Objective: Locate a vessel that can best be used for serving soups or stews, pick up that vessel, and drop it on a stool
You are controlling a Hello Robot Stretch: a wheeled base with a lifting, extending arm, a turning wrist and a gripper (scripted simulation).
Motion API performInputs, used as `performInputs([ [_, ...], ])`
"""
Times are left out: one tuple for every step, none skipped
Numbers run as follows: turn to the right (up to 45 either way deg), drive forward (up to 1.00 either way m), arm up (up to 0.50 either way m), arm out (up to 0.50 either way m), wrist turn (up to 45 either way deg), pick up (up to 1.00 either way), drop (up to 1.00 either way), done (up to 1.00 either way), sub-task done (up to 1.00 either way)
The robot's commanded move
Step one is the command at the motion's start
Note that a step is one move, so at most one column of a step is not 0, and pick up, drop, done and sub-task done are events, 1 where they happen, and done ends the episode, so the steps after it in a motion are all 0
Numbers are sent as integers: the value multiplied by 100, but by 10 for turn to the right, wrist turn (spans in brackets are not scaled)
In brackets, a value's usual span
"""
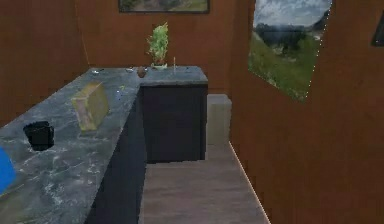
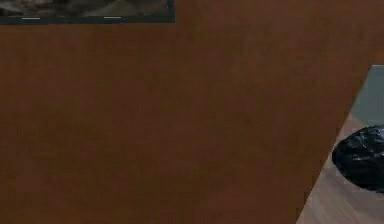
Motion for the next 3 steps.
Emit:
performInputs([
  [0,35,0,0,0,0,0,0,0],
  [-450,0,0,0,0,0,0,0,0],
  [-450,0,0,0,0,0,0,0,0],
])
